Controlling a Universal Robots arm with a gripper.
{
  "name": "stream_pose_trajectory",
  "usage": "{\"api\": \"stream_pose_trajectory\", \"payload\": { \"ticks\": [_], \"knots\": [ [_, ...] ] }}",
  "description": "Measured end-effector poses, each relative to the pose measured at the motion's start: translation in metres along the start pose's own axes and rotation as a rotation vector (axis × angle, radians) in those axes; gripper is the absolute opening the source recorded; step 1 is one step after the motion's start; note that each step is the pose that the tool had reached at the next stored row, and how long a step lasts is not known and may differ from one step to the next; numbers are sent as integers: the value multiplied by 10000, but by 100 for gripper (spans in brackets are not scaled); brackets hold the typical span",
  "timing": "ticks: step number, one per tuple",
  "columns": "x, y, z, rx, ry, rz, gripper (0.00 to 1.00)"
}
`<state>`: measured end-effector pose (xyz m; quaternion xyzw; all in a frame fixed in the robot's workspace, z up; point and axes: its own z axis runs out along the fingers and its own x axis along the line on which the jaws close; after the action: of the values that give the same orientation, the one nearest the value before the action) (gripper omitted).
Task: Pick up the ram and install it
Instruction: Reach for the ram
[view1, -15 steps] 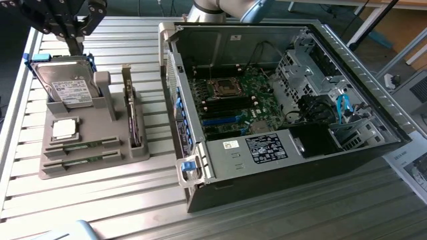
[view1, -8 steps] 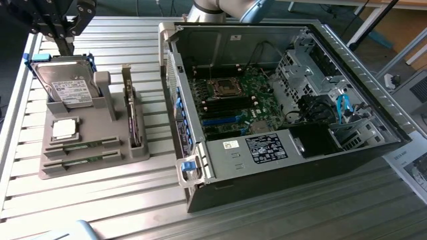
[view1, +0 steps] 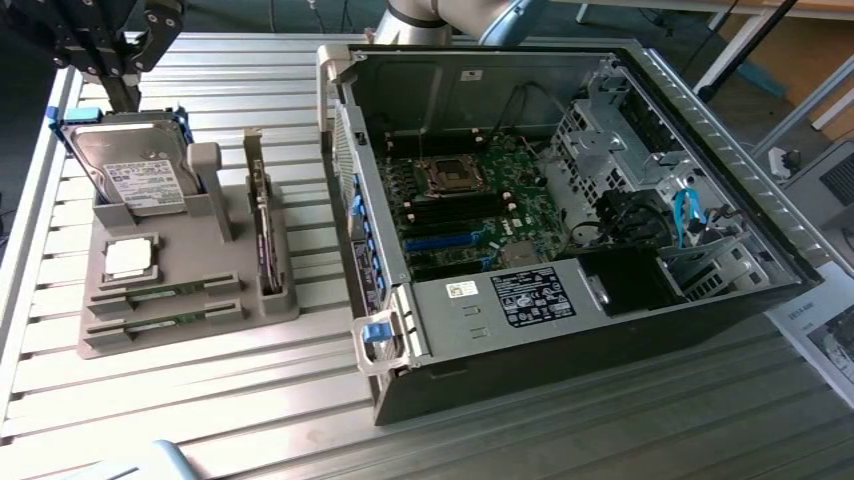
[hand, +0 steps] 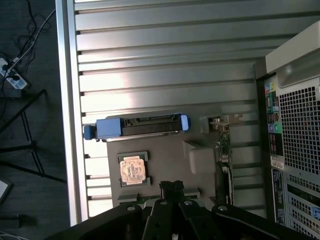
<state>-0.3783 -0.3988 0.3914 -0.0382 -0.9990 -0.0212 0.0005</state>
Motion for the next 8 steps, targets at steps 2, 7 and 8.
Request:
{"api": "stream_pose_trajectory", "payload": {
  "ticks": [2, 7, 8],
  "knots": [
    [-4, 0, 0, 1, 17, 0, 10],
    [-14, 1, 0, 5, 76, 3, 10],
    [-14, 1, 0, 4, 77, 3, 10]
  ]
}}
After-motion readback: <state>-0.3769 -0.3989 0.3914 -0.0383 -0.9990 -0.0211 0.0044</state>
